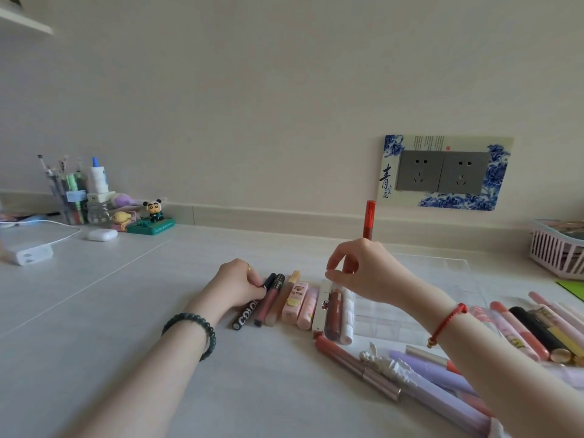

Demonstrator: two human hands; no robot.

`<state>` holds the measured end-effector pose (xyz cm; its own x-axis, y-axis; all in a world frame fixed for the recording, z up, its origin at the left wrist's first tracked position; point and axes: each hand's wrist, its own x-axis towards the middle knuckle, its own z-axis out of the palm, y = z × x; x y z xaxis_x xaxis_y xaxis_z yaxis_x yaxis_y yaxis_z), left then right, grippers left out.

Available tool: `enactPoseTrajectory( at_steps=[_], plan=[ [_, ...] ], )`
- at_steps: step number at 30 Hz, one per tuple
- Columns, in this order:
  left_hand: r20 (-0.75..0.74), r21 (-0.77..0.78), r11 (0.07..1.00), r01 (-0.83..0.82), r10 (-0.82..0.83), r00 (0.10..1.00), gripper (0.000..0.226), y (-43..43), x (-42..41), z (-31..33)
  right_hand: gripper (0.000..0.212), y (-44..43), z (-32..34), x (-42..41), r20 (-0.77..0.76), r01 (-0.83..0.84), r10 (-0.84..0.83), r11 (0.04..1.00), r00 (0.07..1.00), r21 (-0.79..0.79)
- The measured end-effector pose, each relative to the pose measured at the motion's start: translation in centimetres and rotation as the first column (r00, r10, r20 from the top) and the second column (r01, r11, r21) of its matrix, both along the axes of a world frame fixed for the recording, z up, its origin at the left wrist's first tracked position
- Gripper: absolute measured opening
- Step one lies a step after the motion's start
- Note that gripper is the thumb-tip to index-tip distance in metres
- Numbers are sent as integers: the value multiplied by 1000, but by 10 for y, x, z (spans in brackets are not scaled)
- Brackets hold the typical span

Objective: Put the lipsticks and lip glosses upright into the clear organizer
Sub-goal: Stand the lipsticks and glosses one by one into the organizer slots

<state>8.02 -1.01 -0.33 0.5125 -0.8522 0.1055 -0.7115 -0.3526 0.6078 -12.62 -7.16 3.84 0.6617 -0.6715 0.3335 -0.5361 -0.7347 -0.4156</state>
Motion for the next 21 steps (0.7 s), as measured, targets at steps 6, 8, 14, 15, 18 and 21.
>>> enactPoseTrajectory(
  at_steps=[6,8,14,15,18,21],
  plan=[
    [35,27,1000,-10,9,999,16,0,0,2,11,0,0,-2,9,3,-3,1000,1000,0],
    [-39,-36,999,-7,6,999,18,3,1,4,11,1,1,-3,18,6,-6,1000,1000,1],
    [-518,-399,915,61,-280,808,13,7,-14,25,8,1,8,-8,101,-1,-3,999,995,35],
    [-547,-447,891,80,-343,764,14,6,-21,28,9,1,10,-9,126,-15,9,999,992,48],
    [-557,-558,820,128,-484,675,17,1,-44,33,12,2,19,-15,249,-66,28,987,968,145],
    [-540,-623,766,159,-568,621,18,-8,-65,38,10,0,30,-24,360,-103,8,964,933,245]
  ],
)
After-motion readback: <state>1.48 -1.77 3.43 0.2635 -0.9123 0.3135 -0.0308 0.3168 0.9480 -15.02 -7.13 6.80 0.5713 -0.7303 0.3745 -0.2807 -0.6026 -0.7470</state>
